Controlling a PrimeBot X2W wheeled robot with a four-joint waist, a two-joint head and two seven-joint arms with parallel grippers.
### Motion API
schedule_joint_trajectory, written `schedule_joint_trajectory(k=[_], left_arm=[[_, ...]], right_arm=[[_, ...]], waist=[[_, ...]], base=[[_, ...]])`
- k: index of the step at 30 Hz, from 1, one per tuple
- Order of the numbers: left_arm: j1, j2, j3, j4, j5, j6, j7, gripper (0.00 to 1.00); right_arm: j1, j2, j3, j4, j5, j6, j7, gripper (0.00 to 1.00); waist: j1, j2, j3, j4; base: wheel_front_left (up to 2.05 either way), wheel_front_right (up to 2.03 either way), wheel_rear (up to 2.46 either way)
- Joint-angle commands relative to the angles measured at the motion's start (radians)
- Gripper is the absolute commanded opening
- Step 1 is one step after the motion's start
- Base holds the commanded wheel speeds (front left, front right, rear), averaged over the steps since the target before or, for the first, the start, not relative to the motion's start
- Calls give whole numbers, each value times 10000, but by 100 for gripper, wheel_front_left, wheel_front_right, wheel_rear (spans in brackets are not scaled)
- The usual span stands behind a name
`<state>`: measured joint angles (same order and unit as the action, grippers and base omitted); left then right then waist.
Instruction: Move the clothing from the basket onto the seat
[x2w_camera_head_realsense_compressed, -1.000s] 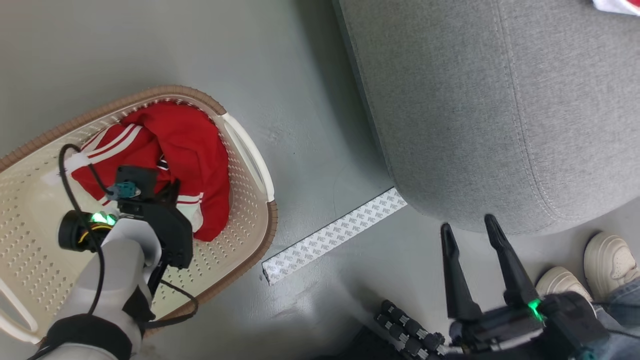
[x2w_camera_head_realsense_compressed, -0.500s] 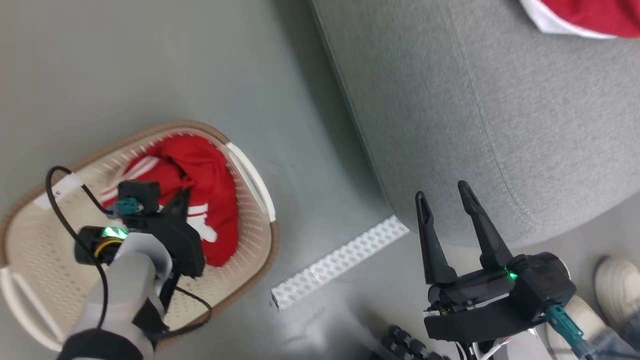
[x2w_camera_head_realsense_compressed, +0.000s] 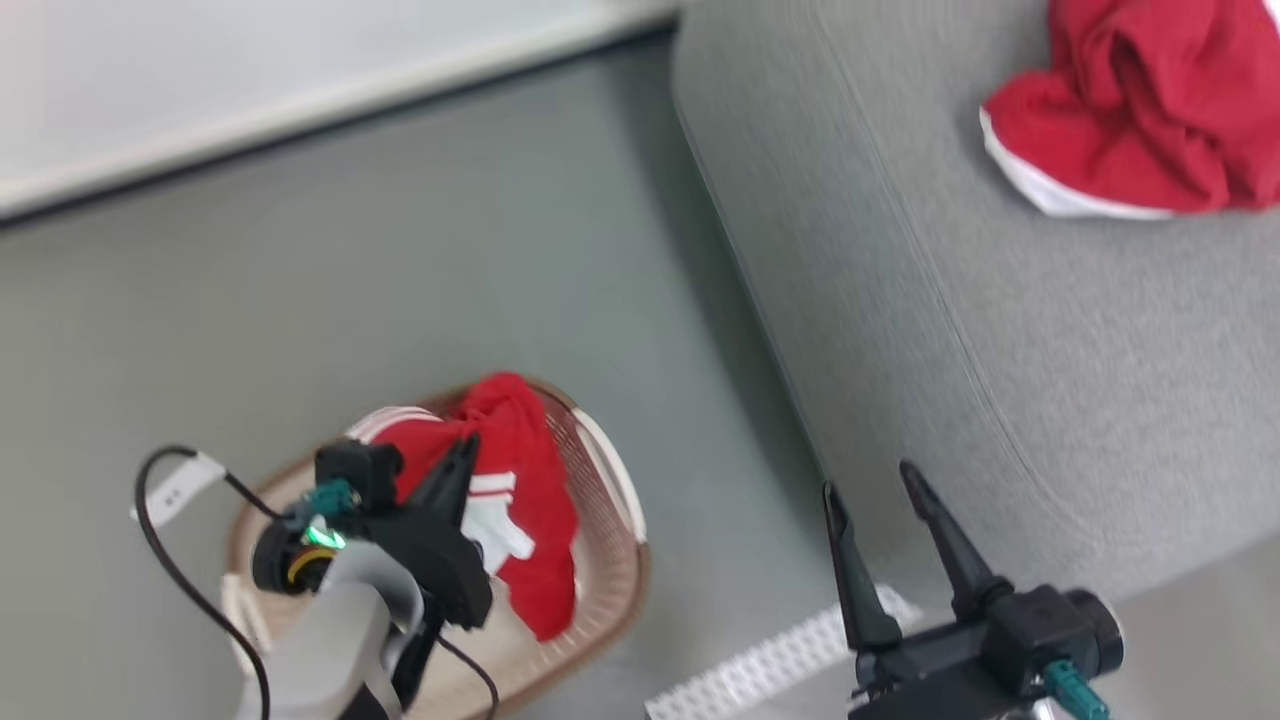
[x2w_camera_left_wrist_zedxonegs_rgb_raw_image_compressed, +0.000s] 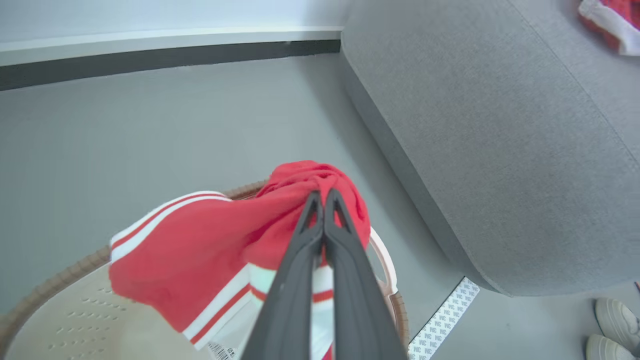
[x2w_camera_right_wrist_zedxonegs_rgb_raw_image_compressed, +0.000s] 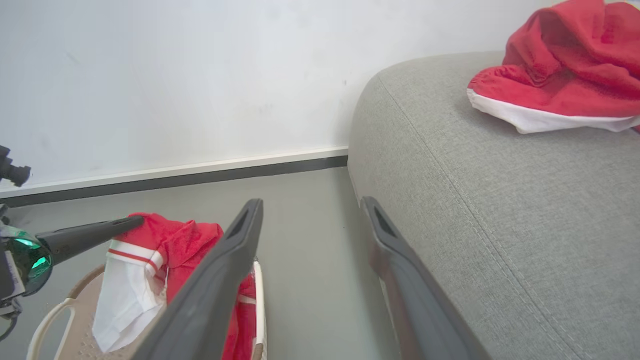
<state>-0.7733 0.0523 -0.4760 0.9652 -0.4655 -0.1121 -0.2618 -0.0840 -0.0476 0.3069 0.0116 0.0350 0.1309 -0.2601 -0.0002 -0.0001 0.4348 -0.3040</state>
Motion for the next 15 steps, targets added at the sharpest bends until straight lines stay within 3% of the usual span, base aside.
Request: schedule_joint_trajectory(k=[1,10,15], left_arm=[[452,-35,-169,-261,-254,80,-53,0],[1034,-25,-790,-1597,-726,432,-55,0],[862,-4,-1068,-2254,-424,558,-20,0]], right_arm=[[283,-59,-21,101,-39,-3,-40,100],[996,-125,-17,299,35,-3,64,100],[1290,-184,16,198,100,-3,281,100]], waist=[[2,1,-2260,1558],[2,1,-3909,2180],[2,1,-4544,2454]], base=[[0,0,0],[0,0,0],[0,0,0]])
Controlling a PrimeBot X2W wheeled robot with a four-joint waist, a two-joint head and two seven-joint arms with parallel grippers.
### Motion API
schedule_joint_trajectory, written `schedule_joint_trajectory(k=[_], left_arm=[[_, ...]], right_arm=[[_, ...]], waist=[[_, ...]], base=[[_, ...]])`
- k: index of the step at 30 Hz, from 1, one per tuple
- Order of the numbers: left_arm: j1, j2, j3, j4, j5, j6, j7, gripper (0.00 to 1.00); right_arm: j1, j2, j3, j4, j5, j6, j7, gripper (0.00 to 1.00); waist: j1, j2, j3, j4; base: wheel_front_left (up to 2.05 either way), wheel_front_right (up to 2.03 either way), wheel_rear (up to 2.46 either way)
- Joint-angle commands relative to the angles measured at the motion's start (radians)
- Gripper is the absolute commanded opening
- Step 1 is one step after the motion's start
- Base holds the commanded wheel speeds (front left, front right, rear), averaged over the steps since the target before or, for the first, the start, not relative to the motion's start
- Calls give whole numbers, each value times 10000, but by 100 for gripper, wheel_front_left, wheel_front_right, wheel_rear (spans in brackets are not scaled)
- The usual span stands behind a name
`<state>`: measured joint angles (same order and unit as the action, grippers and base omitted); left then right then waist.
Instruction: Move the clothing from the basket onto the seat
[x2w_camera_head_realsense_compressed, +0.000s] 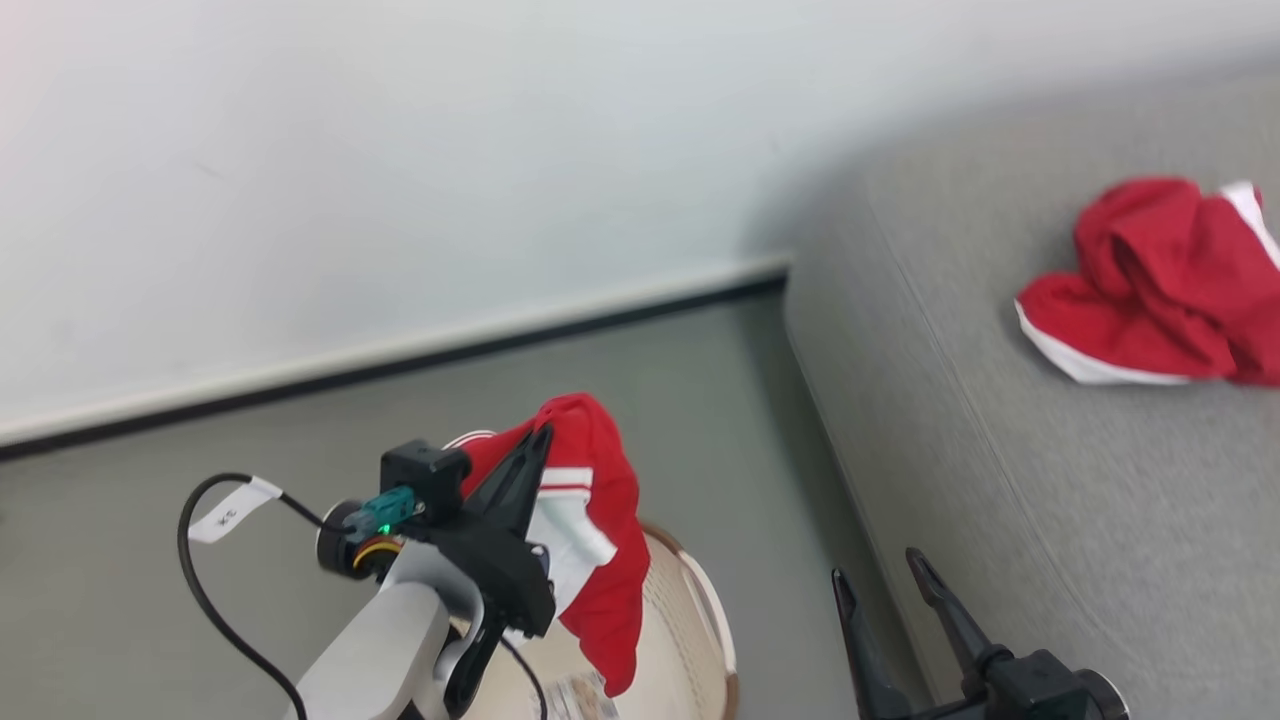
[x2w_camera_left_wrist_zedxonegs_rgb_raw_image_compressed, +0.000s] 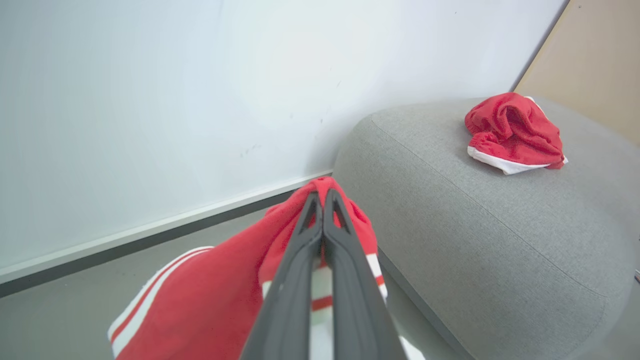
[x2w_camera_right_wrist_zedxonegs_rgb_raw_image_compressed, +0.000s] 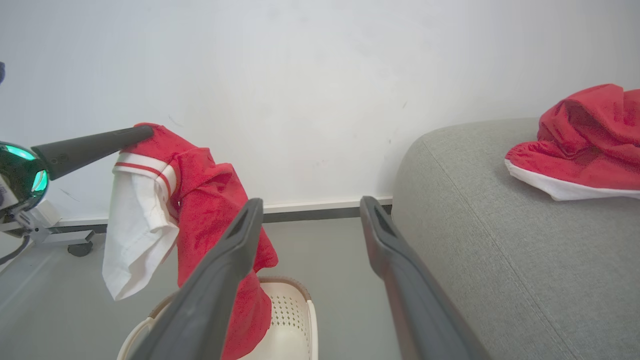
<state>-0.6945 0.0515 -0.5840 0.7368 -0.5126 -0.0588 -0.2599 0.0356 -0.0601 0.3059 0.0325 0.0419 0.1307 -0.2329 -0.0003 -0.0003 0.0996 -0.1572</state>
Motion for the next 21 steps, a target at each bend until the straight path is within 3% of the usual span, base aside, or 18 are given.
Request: schedule_joint_trajectory(k=[1,10,21], left_arm=[[-2,17,-29,-96,91,41,-6,0],[-398,195,-432,-1182,438,83,368,0],[-339,167,-558,-1952,91,79,909,0]], right_arm=[[155,-63,-24,-58,39,-1,24,100],[365,-90,83,-92,46,-1,405,100],[52,83,157,416,225,1,858,100]], waist=[[3,3,-1260,1048],[3,3,-1636,1308],[3,3,-1784,1344]], base=[[0,0,0],[0,0,0],[0,0,0]])
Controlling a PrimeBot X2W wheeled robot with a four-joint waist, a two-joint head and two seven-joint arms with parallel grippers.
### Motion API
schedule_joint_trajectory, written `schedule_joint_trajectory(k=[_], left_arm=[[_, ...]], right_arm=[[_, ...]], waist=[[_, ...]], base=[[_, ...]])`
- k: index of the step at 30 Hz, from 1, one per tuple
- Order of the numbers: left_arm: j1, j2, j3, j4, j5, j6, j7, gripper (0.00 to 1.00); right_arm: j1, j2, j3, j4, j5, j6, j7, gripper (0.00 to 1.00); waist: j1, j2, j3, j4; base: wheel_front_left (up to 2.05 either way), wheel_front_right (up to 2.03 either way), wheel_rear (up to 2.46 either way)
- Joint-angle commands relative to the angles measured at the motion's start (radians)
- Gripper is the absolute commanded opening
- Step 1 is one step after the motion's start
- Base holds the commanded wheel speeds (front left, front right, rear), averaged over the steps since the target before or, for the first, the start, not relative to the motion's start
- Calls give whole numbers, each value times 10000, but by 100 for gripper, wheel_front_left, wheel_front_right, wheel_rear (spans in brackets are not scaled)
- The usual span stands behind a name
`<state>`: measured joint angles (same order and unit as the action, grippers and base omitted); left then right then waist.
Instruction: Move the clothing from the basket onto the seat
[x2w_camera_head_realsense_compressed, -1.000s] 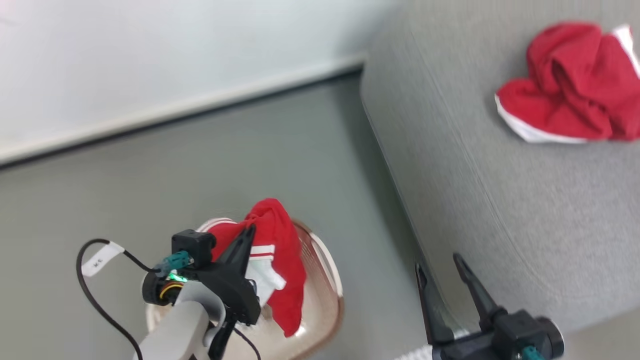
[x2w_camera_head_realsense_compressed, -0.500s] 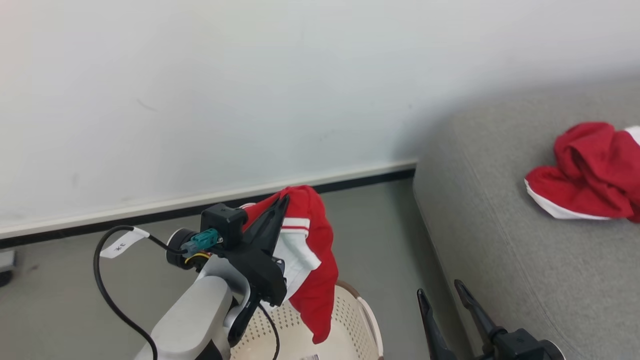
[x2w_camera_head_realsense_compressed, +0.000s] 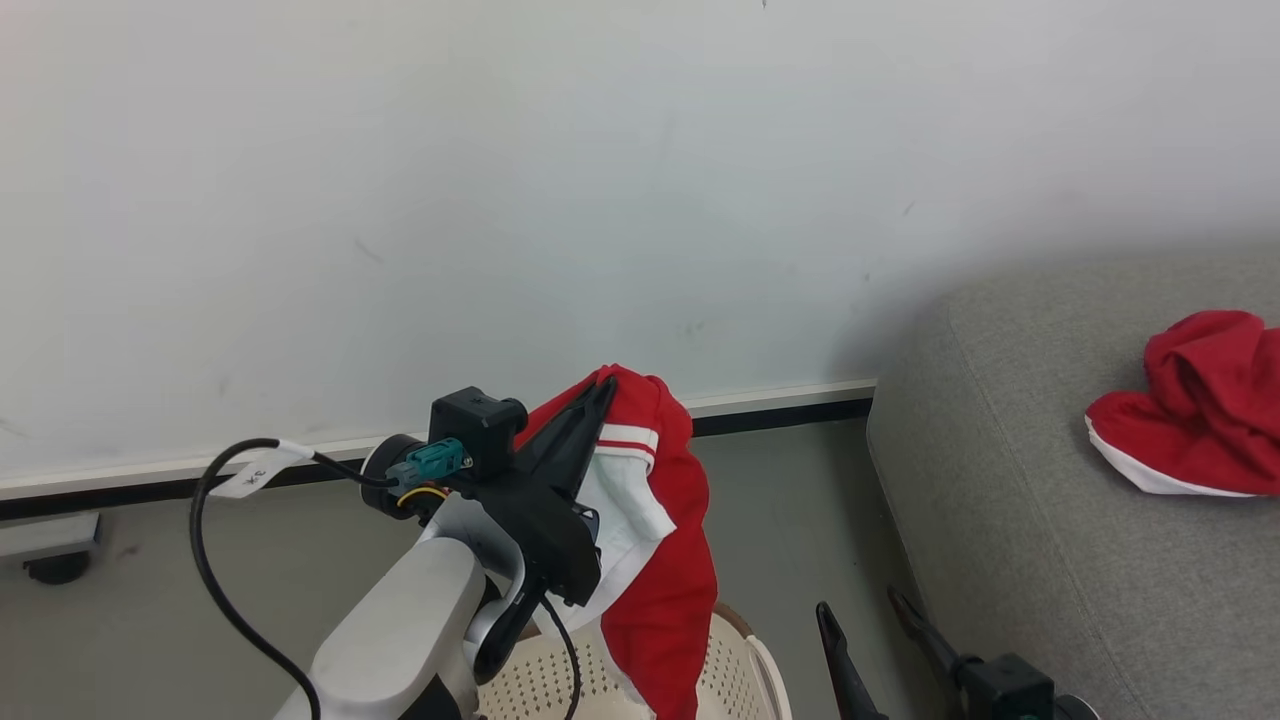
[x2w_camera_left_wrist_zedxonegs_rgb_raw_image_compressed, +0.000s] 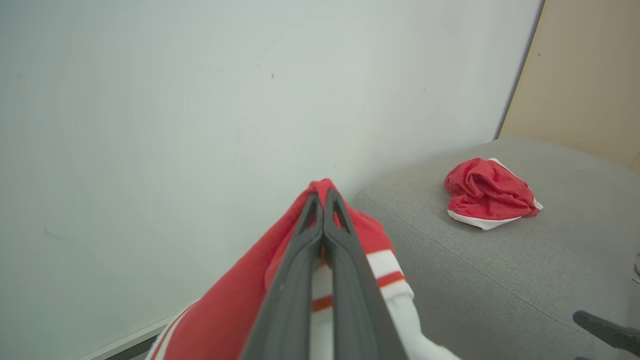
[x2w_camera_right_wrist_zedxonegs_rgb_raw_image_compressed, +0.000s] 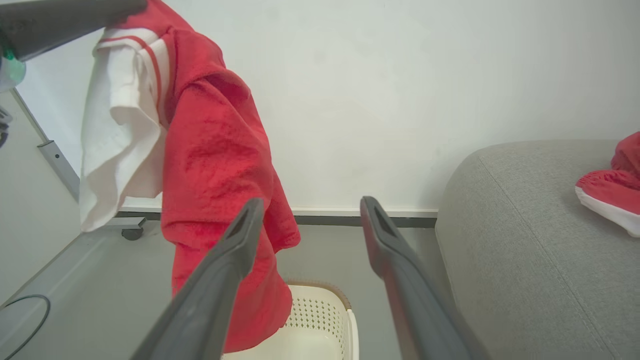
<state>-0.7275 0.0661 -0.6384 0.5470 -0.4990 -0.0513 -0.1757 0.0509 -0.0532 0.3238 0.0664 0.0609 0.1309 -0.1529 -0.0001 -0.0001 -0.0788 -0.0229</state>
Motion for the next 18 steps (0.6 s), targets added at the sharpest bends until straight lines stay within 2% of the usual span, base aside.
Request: schedule_joint_trajectory(k=[1,5,10,18], left_arm=[[-11,12,-27,-99,-76,16,116,0],[-52,-51,-217,-244,-231,21,295,0],[-194,-121,-557,-385,-441,-15,450,0],[-403,-154,-985,-479,-641,66,475,0]], right_arm=[[-207,33,-19,149,82,-1,146,100],[-760,46,85,600,715,-1,531,100],[-1840,36,940,1522,1570,-1,917,100],[-3095,39,1529,3003,2584,-1,926,100]], waist=[[1,1,1,9],[1,1,-15,110],[1,1,-20,310],[1,1,-55,559]], base=[[0,0,0],[0,0,0],[0,0,0],[0,0,0]])
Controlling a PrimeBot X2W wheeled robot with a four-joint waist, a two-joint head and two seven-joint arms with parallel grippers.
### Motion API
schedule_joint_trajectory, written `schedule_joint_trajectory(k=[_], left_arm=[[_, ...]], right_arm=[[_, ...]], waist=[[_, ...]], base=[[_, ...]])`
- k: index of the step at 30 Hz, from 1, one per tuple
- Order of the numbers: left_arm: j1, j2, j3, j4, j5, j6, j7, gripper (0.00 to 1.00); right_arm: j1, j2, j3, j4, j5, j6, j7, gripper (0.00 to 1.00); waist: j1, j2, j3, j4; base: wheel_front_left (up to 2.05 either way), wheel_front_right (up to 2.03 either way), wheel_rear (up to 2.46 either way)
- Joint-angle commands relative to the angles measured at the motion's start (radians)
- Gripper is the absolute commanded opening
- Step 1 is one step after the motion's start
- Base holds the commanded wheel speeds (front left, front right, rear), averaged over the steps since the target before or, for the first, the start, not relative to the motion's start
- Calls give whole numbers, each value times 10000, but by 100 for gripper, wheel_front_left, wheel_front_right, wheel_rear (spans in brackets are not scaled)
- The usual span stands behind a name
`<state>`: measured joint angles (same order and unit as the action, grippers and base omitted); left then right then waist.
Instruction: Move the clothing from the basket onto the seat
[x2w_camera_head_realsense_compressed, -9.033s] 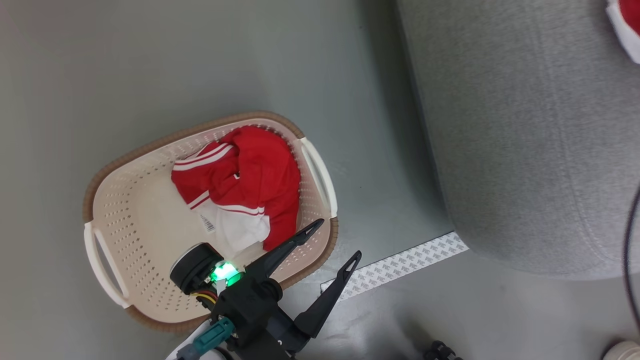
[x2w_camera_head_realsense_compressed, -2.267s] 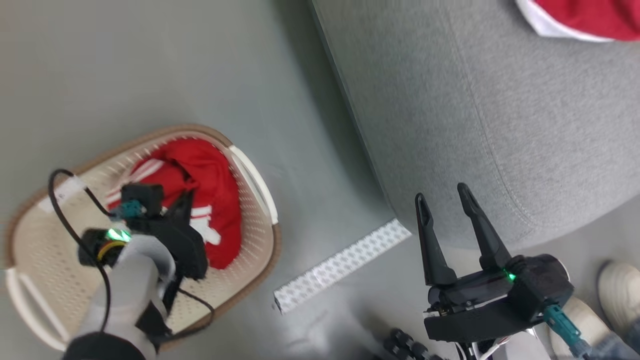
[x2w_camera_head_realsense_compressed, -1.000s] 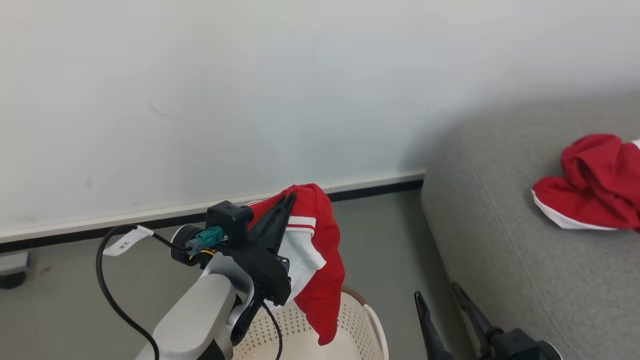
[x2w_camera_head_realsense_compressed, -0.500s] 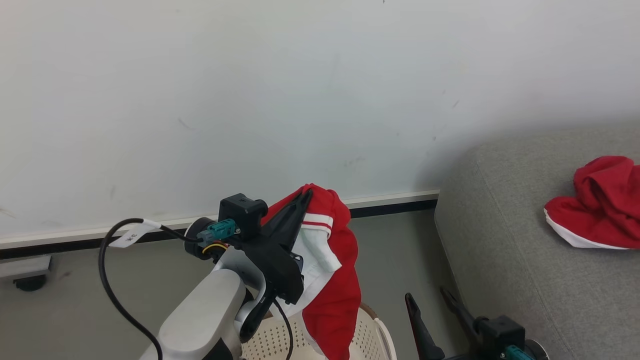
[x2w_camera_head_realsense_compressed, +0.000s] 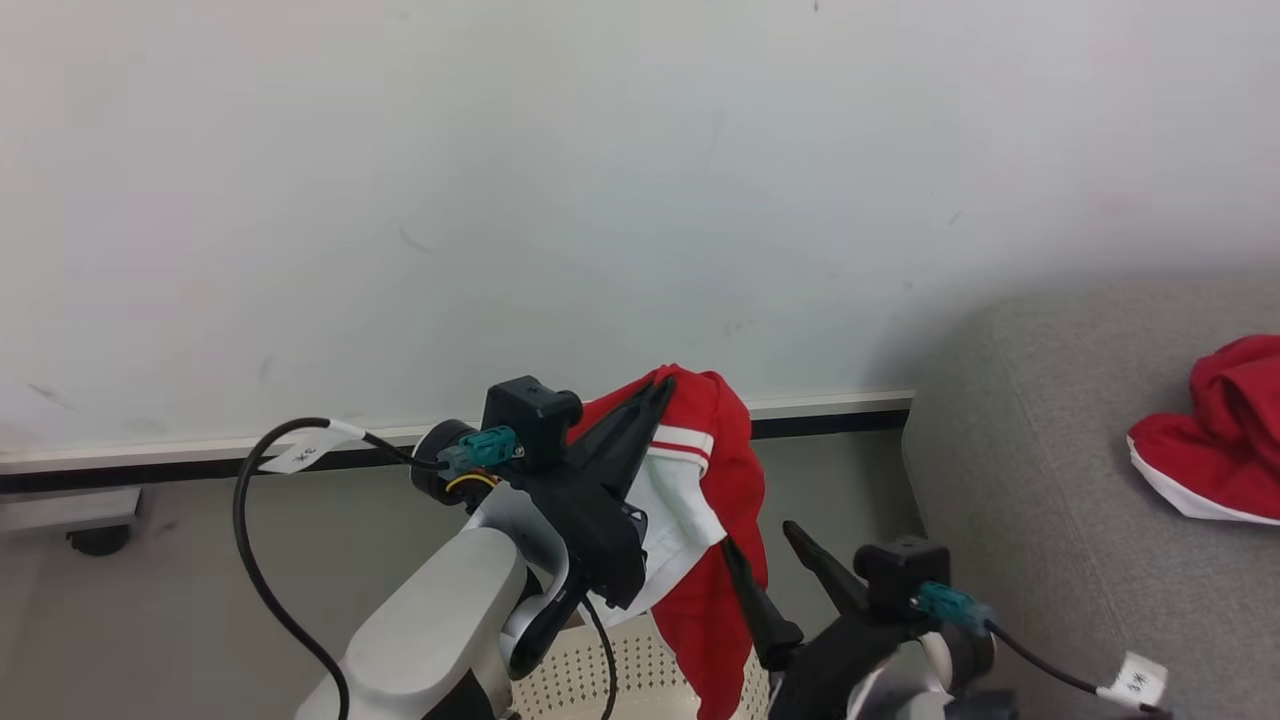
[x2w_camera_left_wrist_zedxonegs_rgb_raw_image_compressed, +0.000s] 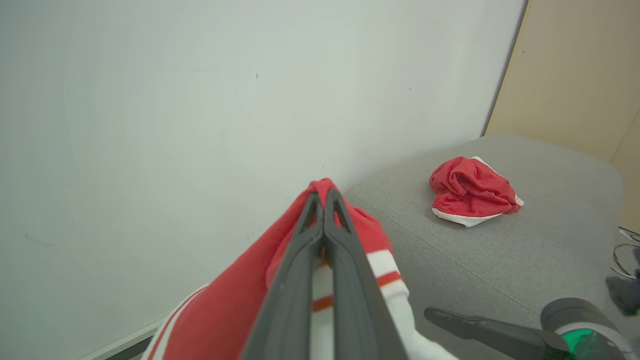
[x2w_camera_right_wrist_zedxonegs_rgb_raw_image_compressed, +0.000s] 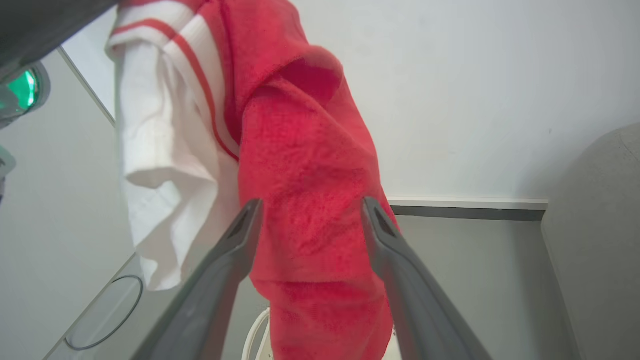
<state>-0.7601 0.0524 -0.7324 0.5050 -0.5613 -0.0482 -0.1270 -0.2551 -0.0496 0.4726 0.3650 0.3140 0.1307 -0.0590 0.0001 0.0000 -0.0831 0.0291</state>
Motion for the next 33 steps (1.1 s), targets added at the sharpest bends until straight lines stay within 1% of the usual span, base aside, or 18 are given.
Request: schedule_joint_trajectory(k=[1,4,8,15,20,30,31,32,33], left_arm=[[-90,-22,-110,-93,-96,23,-14,0],[-211,-20,-388,-303,-433,97,12,0],[-354,-21,-828,-583,-702,301,79,0],[-658,-23,-1498,-1152,-1301,640,161,0],[-821,-23,-1907,-1521,-1705,849,238,0],[-941,-24,-2445,-2011,-2443,1100,306,0],[-949,-24,-2478,-2015,-2427,1114,304,0],[-962,-26,-2511,-2004,-2433,1148,292,0],[-966,-24,-2536,-1984,-2459,1171,280,0]], right_arm=[[-230,8,157,232,165,1,-62,100],[-725,3,481,993,421,1,-138,100],[-1287,7,842,1953,764,1,-156,100],[-2024,12,966,3477,1009,1,-311,100],[-2483,10,1062,4140,1330,1,-582,100],[-3239,11,1413,4975,1903,1,-1234,100],[-3307,9,1434,5050,1944,1,-1286,71],[-3358,9,1468,5118,1988,1,-1325,40],[-3409,12,1506,5184,2012,1,-1374,0]], waist=[[-1,0,-15,71],[-1,0,-23,182],[-1,0,-37,341],[-1,0,-71,570],[-1,0,-108,681],[-1,0,-144,686],[-1,0,-149,674],[-1,0,-155,663],[-1,0,-159,649]], base=[[0,0,0],[0,0,0],[0,0,0],[0,0,0],[0,0,0],[0,0,0],[0,0,0],[0,0,0],[0,0,0]])
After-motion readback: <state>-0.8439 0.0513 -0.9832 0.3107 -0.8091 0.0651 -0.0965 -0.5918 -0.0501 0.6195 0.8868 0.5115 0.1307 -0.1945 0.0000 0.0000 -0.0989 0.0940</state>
